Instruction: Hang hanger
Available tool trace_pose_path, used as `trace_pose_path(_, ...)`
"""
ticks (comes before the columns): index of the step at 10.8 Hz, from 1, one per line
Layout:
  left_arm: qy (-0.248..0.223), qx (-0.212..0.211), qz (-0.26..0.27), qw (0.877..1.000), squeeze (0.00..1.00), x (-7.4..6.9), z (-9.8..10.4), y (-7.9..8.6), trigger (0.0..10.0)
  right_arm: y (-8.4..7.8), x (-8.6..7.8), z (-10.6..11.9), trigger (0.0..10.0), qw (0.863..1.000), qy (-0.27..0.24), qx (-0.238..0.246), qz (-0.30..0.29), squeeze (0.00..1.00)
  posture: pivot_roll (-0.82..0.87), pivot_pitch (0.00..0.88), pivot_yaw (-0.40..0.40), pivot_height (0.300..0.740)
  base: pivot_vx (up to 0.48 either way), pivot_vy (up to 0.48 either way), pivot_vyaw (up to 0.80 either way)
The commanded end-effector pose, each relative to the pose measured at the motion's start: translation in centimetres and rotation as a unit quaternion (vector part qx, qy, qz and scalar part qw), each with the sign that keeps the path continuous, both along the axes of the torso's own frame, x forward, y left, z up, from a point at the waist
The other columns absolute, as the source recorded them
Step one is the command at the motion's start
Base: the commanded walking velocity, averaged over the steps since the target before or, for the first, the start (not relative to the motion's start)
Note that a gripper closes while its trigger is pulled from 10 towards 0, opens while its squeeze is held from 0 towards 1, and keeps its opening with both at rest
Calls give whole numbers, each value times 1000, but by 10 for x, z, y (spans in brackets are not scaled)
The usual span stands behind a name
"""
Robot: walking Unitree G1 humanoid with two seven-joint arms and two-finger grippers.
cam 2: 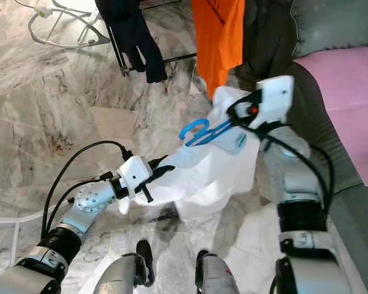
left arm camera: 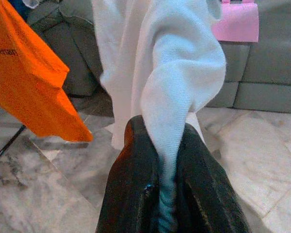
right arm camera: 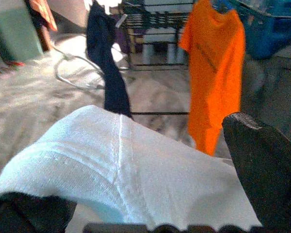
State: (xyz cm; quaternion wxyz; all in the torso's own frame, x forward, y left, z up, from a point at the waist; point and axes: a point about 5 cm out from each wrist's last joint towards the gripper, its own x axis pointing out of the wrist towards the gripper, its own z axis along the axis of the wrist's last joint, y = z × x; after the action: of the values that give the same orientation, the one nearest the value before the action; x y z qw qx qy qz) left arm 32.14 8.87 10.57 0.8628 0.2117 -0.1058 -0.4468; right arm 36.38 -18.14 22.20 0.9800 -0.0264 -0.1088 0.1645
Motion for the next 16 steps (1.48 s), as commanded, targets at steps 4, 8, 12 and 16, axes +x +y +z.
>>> trace_pose_path(4,-5,12,-3,1000,0,0,-2,-7,0,35,-20,-14,10000,993,28,-39,110,0,-167,321,50,740,0,0,0)
trace_pose_path(8,-7,17,16,1000,0,3,-2,-2,0,40,-44,-34,10000,969,47,-166,178,0,-173,323,52,740,0,0,0)
trace_pose_path(12,-3,32,42,999,0,9,-2,5,0,20,-39,-37,10000,955,31,-271,121,0,-181,323,51,740,0,0,0)
trace_pose_path(16,-2,59,85,995,0,15,-6,11,0,-1,-26,-7,10000,963,-22,-265,48,0,-179,322,51,740,0,0,0)
